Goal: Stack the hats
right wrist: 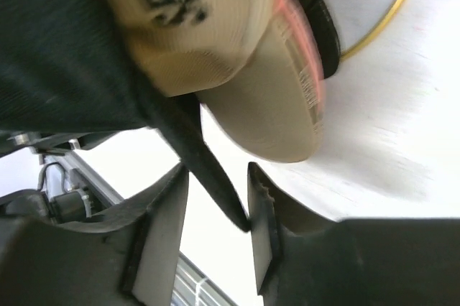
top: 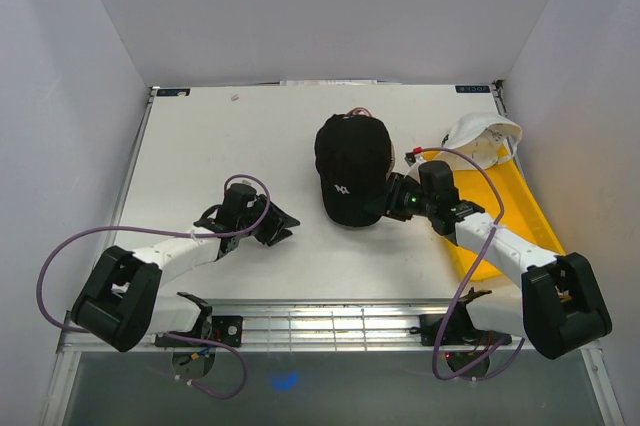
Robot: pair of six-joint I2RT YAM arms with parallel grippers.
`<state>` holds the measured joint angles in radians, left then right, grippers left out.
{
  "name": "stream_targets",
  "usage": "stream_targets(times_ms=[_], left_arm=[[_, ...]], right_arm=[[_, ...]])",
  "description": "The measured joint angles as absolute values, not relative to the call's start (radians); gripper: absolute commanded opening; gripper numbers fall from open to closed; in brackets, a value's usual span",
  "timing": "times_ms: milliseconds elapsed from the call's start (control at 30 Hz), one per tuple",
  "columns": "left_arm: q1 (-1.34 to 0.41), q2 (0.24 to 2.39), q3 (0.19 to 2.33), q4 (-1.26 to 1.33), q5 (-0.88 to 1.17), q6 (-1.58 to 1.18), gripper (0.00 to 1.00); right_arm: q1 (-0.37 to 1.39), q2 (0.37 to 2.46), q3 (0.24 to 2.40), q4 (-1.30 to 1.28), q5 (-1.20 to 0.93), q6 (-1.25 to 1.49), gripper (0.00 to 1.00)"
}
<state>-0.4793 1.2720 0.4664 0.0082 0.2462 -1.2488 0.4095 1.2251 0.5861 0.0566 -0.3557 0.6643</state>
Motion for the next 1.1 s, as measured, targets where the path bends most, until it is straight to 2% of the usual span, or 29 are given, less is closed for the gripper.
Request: stream_targets(times_ms=[200,733,900,1100], left_arm=[[-0.479,1.262,0.466,0.007,0.246,-1.249,0.49],[-0.479,1.230,0.466,-0.021,0.245,-1.248,0.49],[-0.479,1.218,0.467,-0.035,0.246,-1.241,0.50],[-0.479,1.174,0.508,-0.083,0.255,-1.197,0.52]], right_arm=[[0.405,1.215,0.584,-0.059,-0.299,0.640,0.54],[0.399,1.271,0.593,-0.293,-0.261,0.539,0.61],[0.399,1.197,0.607,-0.364,-0.233,0.517,0.62],[0.395,1.010,0.638,-0.521,-0.173,0.498,0.65]])
